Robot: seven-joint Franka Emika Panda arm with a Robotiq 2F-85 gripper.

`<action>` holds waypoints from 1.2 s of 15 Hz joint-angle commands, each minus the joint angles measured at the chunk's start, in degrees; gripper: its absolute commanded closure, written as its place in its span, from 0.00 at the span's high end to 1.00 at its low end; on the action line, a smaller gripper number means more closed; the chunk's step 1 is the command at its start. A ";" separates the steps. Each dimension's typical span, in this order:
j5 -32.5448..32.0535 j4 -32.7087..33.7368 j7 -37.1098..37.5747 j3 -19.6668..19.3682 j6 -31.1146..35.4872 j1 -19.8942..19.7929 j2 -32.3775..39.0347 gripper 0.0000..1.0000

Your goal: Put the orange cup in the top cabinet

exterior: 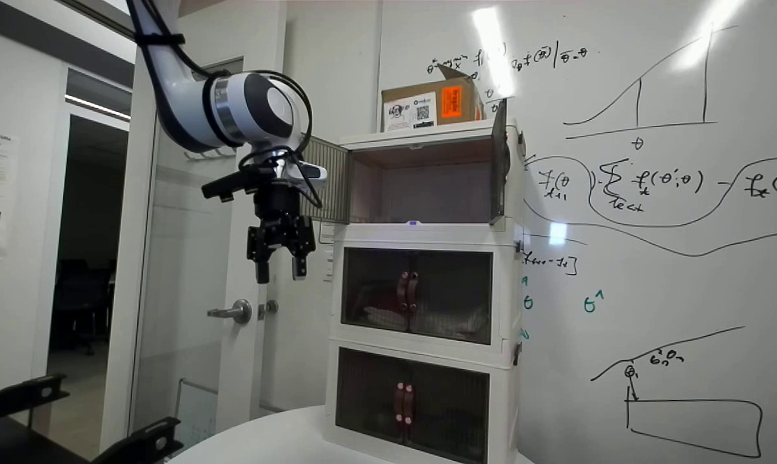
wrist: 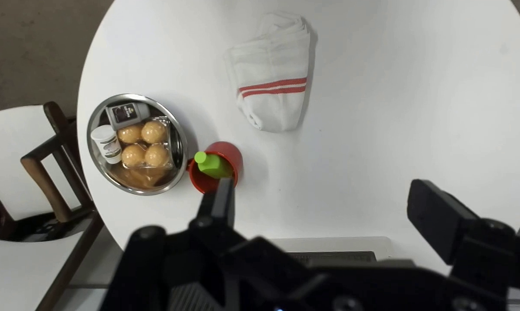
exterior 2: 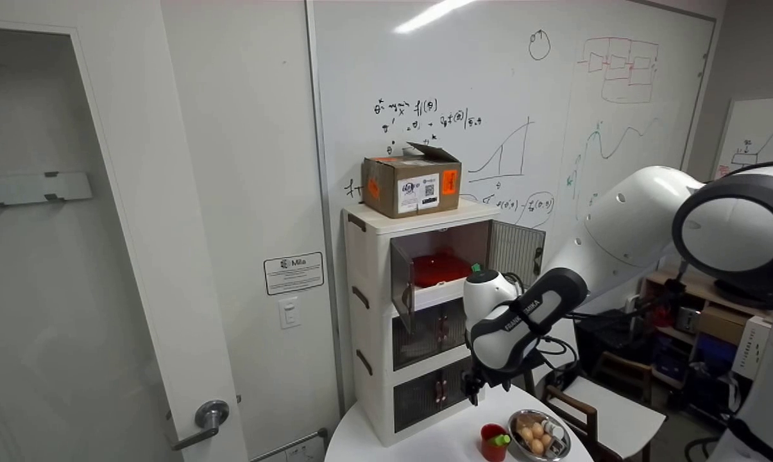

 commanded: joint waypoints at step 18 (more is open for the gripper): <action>10.08 29.44 -14.28 -14.99 12.21 7.05 42.69 1.00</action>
